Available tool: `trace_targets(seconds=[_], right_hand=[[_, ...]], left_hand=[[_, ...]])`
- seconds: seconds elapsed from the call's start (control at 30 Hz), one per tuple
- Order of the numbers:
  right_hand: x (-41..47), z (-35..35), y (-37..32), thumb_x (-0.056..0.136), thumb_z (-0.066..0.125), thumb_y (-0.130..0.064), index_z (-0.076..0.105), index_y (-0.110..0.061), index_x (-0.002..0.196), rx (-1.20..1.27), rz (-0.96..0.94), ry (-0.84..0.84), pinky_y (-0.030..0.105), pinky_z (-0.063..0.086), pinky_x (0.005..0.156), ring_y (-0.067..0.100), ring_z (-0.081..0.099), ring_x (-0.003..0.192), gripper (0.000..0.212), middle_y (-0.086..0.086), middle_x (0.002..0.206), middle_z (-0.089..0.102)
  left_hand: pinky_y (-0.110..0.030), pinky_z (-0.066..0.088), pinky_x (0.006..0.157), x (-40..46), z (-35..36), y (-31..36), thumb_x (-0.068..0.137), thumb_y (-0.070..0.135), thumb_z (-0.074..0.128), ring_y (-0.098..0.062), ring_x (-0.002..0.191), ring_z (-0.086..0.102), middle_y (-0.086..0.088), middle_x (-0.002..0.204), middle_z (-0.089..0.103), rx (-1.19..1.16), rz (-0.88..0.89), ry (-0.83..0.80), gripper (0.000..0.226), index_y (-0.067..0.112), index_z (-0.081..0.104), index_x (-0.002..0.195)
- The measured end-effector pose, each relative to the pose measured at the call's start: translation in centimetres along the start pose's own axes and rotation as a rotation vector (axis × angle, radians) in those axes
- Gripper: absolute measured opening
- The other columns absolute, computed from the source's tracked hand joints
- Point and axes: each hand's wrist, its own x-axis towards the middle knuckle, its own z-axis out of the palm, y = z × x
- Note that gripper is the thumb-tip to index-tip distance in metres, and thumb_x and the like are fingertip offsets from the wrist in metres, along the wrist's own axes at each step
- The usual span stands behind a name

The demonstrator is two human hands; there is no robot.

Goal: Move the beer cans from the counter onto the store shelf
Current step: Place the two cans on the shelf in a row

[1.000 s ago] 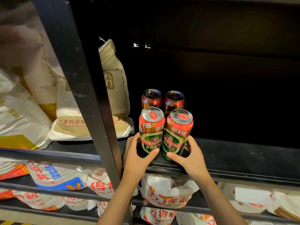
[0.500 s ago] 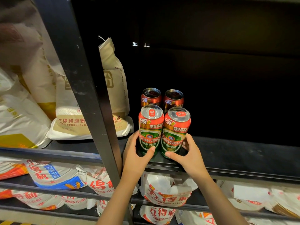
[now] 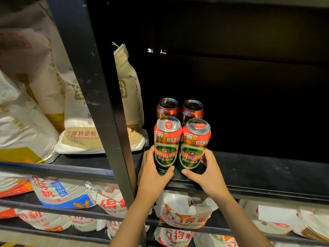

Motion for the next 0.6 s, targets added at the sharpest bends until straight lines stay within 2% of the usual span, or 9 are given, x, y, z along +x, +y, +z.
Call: trace_targets(seconds=[0.1, 0.23, 0.27, 0.37, 0.47, 0.53, 0.6], right_hand=[[0.02, 0.14, 0.19, 0.067, 0.083, -0.03, 0.042, -0.038, 0.127, -0.009, 0.002, 0.025, 0.008, 0.038, 0.087, -0.007, 0.048, 0.114, 0.073, -0.023, 0.123, 0.052], [-0.02, 0.25, 0.22, 0.067, 0.084, -0.029, 0.042, -0.034, 0.127, -0.001, 0.021, 0.042, 0.01, 0.038, 0.09, -0.003, 0.05, 0.115, 0.074, -0.026, 0.119, 0.053], [0.0, 0.27, 0.2, 0.067, 0.083, -0.028, 0.043, -0.034, 0.126, -0.001, 0.024, 0.044, 0.01, 0.038, 0.091, -0.003, 0.05, 0.115, 0.072, -0.026, 0.117, 0.053], [0.04, 0.31, 0.06, 0.07, 0.081, -0.027, 0.043, -0.036, 0.124, -0.007, 0.03, 0.039, 0.013, 0.038, 0.092, -0.002, 0.049, 0.115, 0.067, -0.028, 0.115, 0.052], [0.05, 0.37, -0.01, 0.071, 0.08, -0.026, 0.044, -0.034, 0.127, -0.02, 0.029, 0.05, 0.005, 0.035, 0.087, -0.007, 0.048, 0.111, 0.067, -0.021, 0.121, 0.053], [0.09, 0.45, -0.13, 0.072, 0.079, -0.025, 0.045, -0.031, 0.13, -0.029, 0.029, 0.058, 0.0, 0.034, 0.081, -0.011, 0.047, 0.107, 0.067, -0.019, 0.122, 0.052], [0.17, 0.51, -0.22, 0.073, 0.079, -0.024, 0.046, -0.028, 0.132, -0.03, 0.03, 0.058, 0.0, 0.033, 0.083, -0.009, 0.047, 0.109, 0.068, -0.017, 0.124, 0.053]], left_hand=[[0.002, 0.033, 0.088, 0.1, 0.04, -0.03, 0.076, 0.017, 0.074, 0.003, 0.12, 0.041, 0.006, 0.133, 0.043, -0.001, -0.006, 0.008, 0.076, 0.021, 0.032, 0.14], [-0.016, 0.035, 0.098, -0.02, 0.16, -0.24, 0.075, 0.021, 0.077, -0.004, 0.125, 0.041, 0.006, 0.137, 0.045, -0.037, -0.065, 0.026, 0.082, 0.022, 0.029, 0.142], [-0.016, 0.034, 0.098, -0.07, 0.15, -0.28, 0.075, 0.023, 0.077, -0.004, 0.125, 0.041, 0.006, 0.136, 0.046, -0.018, -0.063, 0.037, 0.079, 0.022, 0.032, 0.14], [-0.001, 0.029, 0.092, -0.12, 0.08, -0.08, 0.075, 0.025, 0.077, 0.011, 0.116, 0.04, 0.009, 0.129, 0.048, 0.028, -0.011, 0.081, 0.07, 0.021, 0.042, 0.135], [0.005, 0.029, 0.087, -0.08, 0.04, 0.24, 0.076, 0.021, 0.077, 0.022, 0.111, 0.038, 0.011, 0.12, 0.049, 0.0, 0.004, 0.087, 0.066, 0.018, 0.045, 0.134], [0.005, 0.03, 0.087, -0.07, 0.04, 0.32, 0.077, 0.022, 0.076, 0.019, 0.11, 0.04, 0.01, 0.121, 0.05, -0.015, 0.002, 0.085, 0.068, 0.018, 0.044, 0.137], [0.004, 0.031, 0.088, -0.05, 0.11, 0.21, 0.077, 0.025, 0.076, 0.011, 0.113, 0.042, 0.01, 0.123, 0.05, -0.015, -0.01, 0.09, 0.07, 0.021, 0.043, 0.138]])
